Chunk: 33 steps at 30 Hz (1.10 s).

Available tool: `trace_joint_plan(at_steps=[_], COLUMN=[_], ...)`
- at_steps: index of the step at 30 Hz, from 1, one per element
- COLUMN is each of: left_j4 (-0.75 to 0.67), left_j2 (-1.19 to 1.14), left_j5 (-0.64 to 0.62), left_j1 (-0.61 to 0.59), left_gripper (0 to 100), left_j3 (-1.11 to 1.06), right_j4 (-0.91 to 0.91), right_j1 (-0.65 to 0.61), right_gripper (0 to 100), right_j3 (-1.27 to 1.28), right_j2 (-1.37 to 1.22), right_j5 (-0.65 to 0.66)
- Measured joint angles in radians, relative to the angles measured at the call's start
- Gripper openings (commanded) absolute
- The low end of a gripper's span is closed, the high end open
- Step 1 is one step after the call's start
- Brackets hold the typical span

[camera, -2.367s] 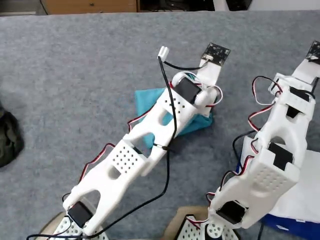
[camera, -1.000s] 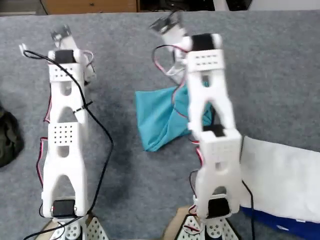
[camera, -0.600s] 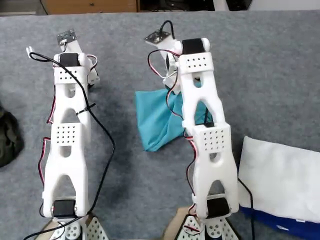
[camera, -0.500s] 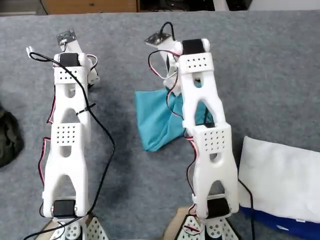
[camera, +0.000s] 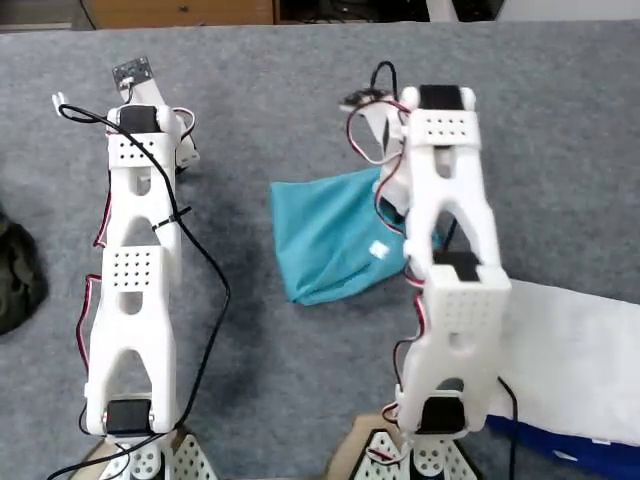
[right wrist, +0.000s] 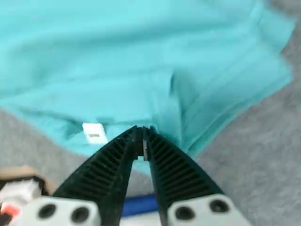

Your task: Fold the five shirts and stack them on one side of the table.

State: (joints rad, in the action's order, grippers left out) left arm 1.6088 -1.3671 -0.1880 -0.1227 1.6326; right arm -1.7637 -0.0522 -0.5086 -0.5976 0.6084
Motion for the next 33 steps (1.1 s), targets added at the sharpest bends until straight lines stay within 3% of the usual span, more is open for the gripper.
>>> trace_joint_plan(at_steps=[5,9,15,25,33], left_j4=[0.0,0.0,0.0,0.0,0.0], left_j2=[0.0,0.0,0.0,0.0,0.0], left_j5=[0.0,0.0,0.0,0.0,0.0], left_j1=[0.0,0.0,0.0,0.0,0.0], left_gripper=[2,2,2,2,2], left_j3=[0.0,0.0,0.0,0.0,0.0], right_j4=[0.0,0.0,0.041,-0.002,-0.002], right_j1=[0.075,0.086,-0.009,-0.121,-0.123], right_gripper=[0.4,0.5,0.5,0.5,0.5], right_j3=[0.227,0.238,0.061,-0.411,-0.436], right_j2=[0.138,0.23,0.206,-0.209,-0.302], right_j5=[0.066,0.078,-0.003,-0.118,-0.127])
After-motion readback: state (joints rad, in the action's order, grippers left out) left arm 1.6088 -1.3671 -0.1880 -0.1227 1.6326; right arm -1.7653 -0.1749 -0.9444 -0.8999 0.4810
